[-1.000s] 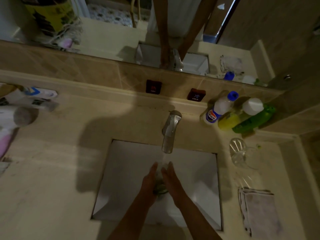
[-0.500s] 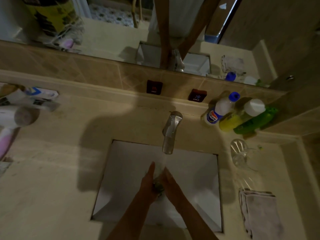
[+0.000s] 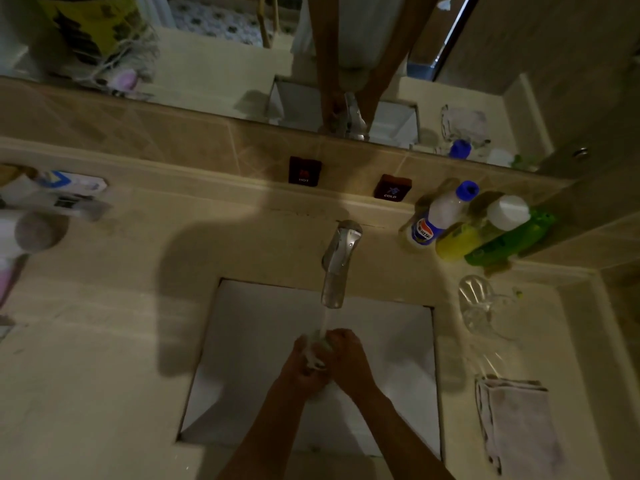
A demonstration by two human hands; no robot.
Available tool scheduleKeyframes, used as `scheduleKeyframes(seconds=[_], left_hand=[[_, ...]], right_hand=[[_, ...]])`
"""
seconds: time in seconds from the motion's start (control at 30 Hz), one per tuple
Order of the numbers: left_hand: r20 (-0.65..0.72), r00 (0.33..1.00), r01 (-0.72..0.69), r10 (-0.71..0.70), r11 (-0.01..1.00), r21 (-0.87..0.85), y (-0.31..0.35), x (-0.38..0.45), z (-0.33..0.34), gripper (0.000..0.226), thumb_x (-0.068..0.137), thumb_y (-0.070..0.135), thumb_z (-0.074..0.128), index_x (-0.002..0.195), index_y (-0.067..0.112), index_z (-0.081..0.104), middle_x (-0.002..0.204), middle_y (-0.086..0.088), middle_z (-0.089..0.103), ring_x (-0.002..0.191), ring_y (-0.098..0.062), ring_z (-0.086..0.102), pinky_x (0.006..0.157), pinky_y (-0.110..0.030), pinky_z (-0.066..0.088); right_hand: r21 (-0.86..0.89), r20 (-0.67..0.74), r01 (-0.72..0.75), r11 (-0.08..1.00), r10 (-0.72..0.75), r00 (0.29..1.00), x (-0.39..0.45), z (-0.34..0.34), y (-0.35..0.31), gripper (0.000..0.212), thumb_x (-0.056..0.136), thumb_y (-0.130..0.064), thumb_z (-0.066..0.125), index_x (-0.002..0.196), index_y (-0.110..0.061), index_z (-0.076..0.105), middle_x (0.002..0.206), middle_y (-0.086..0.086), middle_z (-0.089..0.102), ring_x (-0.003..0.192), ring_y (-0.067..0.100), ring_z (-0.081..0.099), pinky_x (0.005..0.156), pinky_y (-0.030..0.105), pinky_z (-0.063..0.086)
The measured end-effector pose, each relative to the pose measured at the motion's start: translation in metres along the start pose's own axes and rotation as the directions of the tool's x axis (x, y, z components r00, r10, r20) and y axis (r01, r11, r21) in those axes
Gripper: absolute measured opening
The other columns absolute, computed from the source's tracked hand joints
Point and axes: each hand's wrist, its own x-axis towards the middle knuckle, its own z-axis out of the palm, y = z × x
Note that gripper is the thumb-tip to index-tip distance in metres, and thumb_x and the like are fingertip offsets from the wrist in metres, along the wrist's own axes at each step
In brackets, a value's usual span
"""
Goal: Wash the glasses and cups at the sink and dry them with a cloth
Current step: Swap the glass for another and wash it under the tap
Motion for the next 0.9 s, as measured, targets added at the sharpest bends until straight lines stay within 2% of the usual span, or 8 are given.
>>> scheduleKeyframes(seconds=[0.13,0.23,0.3,0.43,0.57,0.73,0.8,0.9], left_hand=[[0.101,0.995,-0.019,0.022,0.999,-0.032,-0.003,-0.015,0.002,0.043,0.082,0.043,0.07,0.094,0.002,0.068,0.079,-0.02,0.07,0.069,-0.037,0.07,0.058,-0.042,0.06],[0.096,0.993,-0.063,0.063,0.998,-0.01,-0.007,-0.006,-0.005,0.049,0.097,0.046,0.051,0.103,0.0,0.066,0.082,-0.019,0.068,0.066,-0.03,0.07,0.052,-0.034,0.06],[0.054,0.993,-0.116,0.109,0.984,0.138,-0.01,-0.009,-0.008,0.043,0.099,0.04,0.054,0.104,-0.001,0.067,0.081,-0.018,0.07,0.066,-0.027,0.07,0.054,-0.031,0.057],[0.021,0.987,-0.16,0.161,0.935,0.317,-0.014,-0.01,-0.019,0.063,0.087,0.058,0.067,0.13,0.012,0.061,0.125,-0.026,0.066,0.103,-0.041,0.069,0.074,-0.053,0.062],[0.042,0.978,-0.207,0.202,0.951,0.231,-0.014,-0.02,-0.015,0.09,0.088,0.079,0.037,0.132,0.004,0.06,0.105,-0.023,0.07,0.09,-0.037,0.071,0.07,-0.048,0.06],[0.08,0.973,-0.228,0.215,0.949,0.216,-0.012,-0.034,-0.002,0.048,0.104,0.05,0.036,0.1,0.014,0.068,0.074,-0.01,0.075,0.083,-0.033,0.063,0.076,-0.043,0.052],[0.07,0.967,-0.255,0.246,0.931,0.261,-0.013,-0.034,-0.003,0.053,0.096,0.056,0.049,0.114,0.011,0.071,0.084,-0.008,0.079,0.091,-0.035,0.068,0.078,-0.042,0.055],[0.061,0.947,-0.32,0.315,0.914,0.251,-0.01,-0.031,-0.01,0.023,0.102,0.037,0.05,0.105,0.023,0.069,0.099,-0.003,0.075,0.097,-0.03,0.064,0.092,-0.045,0.052]], right_hand=[[0.075,-0.056,-0.115,0.991,0.119,0.991,0.011,0.018,0.009,0.016,0.095,-0.027,0.06,0.099,-0.012,0.063,0.105,0.014,0.059,0.088,0.021,0.063,0.07,0.023,0.056],[0.159,0.007,-0.259,0.953,0.261,0.965,0.016,0.025,0.016,0.024,0.101,-0.031,0.047,0.111,-0.015,0.062,0.107,0.012,0.065,0.08,0.013,0.062,0.055,0.006,0.044],[0.236,0.103,-0.329,0.914,0.313,0.944,0.014,0.028,0.018,0.027,0.102,-0.036,0.045,0.119,-0.021,0.061,0.11,0.007,0.065,0.088,0.017,0.063,0.068,0.016,0.049],[0.361,0.223,-0.422,0.831,0.363,0.905,0.006,0.024,0.014,0.038,0.1,-0.053,0.038,0.115,-0.026,0.061,0.117,0.01,0.066,0.102,0.029,0.065,0.088,0.042,0.056],[0.445,0.248,-0.411,0.796,0.332,0.91,0.001,0.018,0.014,0.043,0.1,-0.055,0.033,0.102,-0.022,0.061,0.103,0.002,0.065,0.091,0.018,0.061,0.079,0.035,0.052],[0.528,0.186,-0.4,0.749,0.357,0.915,-0.012,0.016,0.015,0.036,0.101,-0.048,0.038,0.128,-0.025,0.046,0.129,0.001,0.057,0.108,0.018,0.058,0.078,0.036,0.053],[0.601,0.18,-0.369,0.709,0.33,0.927,-0.019,0.008,0.014,0.035,0.102,-0.046,0.037,0.127,-0.026,0.05,0.13,-0.001,0.058,0.114,0.017,0.056,0.085,0.036,0.052],[0.612,0.17,-0.326,0.721,0.282,0.944,-0.023,-0.01,0.014,0.032,0.104,-0.039,0.036,0.118,-0.023,0.06,0.127,-0.003,0.061,0.121,0.019,0.055,0.103,0.042,0.045]])
